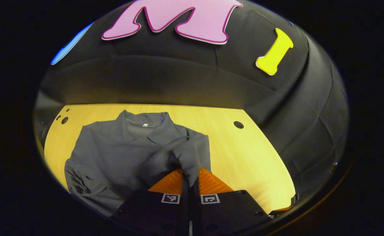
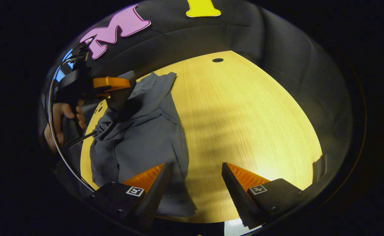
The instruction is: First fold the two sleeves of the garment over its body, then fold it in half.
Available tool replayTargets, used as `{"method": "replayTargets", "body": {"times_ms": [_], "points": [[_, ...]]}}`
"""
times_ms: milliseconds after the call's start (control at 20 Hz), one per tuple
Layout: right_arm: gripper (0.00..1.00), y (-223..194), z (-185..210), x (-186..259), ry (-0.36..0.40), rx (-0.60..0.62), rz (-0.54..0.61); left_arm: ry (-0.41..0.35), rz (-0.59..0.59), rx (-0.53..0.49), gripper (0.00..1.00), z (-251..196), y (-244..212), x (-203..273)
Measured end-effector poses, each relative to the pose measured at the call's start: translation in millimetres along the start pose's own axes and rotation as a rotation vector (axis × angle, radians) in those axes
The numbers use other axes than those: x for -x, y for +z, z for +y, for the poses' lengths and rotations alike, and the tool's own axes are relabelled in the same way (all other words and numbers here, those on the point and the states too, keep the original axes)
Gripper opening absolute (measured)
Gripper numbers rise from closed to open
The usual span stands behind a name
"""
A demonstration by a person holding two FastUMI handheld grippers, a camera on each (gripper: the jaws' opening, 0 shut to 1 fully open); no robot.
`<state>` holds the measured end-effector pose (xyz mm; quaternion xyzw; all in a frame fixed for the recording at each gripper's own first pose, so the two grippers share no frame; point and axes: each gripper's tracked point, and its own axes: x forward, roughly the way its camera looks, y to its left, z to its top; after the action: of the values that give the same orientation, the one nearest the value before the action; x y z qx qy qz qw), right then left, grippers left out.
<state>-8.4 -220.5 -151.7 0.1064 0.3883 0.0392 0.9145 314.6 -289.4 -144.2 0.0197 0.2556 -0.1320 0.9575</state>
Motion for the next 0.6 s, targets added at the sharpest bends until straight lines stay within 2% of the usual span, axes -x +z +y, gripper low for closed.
{"method": "replayTargets", "body": {"times_ms": [150, 200, 300, 450, 500, 600], "points": [[0.99, -3, -1, 3, -0.013, -0.001, 0.000, -0.004, 0.036, 0.023, 0.07, -3, -11, -9], [0.99, -4, -2, 3, -0.018, -0.008, 0.000, -0.018, 0.043, 0.035, 0.17, -3, -15, -7], [0.99, -6, 1, 3, -0.029, -0.020, 0.000, -0.042, 0.037, 0.051, 0.55, -1, -19, 1], [0.99, -11, 13, 5, -0.037, -0.018, 0.003, -0.032, -0.002, 0.027, 0.73, 25, -28, 30], [0.99, -12, 17, 6, -0.038, -0.014, 0.003, -0.012, -0.008, 0.000, 0.90, 42, -35, 42], [0.99, -16, 28, 5, -0.038, -0.011, 0.007, 0.045, -0.032, -0.067, 0.96, 77, -47, 74]]}}
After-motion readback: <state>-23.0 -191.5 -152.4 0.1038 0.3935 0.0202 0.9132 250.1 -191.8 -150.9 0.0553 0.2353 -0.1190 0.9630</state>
